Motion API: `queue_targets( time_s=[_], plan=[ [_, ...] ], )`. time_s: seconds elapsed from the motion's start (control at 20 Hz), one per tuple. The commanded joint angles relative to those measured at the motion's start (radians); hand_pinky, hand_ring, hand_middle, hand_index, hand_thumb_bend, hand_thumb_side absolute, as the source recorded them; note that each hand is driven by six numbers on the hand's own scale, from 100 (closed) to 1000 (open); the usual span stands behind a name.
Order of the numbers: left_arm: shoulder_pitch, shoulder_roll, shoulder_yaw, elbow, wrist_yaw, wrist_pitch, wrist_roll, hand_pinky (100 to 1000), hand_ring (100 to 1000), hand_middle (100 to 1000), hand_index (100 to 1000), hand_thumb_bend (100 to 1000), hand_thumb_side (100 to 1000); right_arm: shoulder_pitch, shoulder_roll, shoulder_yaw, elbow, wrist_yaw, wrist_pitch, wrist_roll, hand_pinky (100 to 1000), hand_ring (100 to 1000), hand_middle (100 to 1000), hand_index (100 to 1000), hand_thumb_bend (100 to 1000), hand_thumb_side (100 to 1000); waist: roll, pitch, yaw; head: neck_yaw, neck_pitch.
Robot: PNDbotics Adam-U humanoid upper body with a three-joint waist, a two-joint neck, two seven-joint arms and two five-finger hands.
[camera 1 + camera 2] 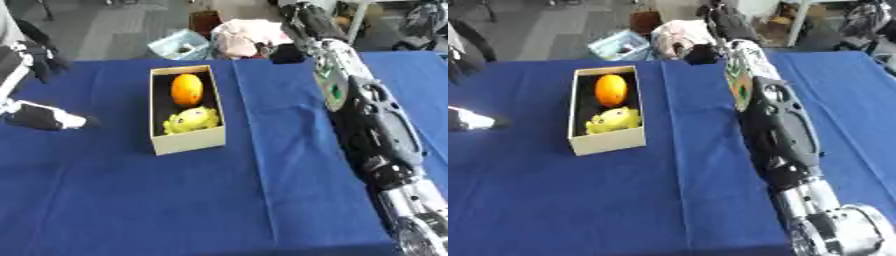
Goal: Pick up objects on the table and place them in the box.
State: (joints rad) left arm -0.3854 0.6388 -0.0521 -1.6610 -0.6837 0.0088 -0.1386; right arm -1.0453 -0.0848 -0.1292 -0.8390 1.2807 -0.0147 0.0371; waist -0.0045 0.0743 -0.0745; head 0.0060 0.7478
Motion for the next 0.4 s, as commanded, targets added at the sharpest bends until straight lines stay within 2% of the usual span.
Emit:
queue_targets(
  time_s=[0.05,0.4],
  plan=[
    [0.002,0.034,0.025,-0.022,0.006,0.005,0.016,564,462,497,657,929,401,-0.007,-0.044,-0.006,-0.016,-0.039,0.008,-0.013,718,659,698,853,425,541,0.004,-0.017,-0.002,0.003,0.008],
    [0.023,0.036,0.037,-0.026,0.007,0.013,0.029,562,461,496,656,930,401,0.026,-0.081,-0.021,-0.015,-0.078,0.026,-0.025,715,653,690,850,416,545,0.002,-0.018,-0.003,0.003,0.010]
  ],
)
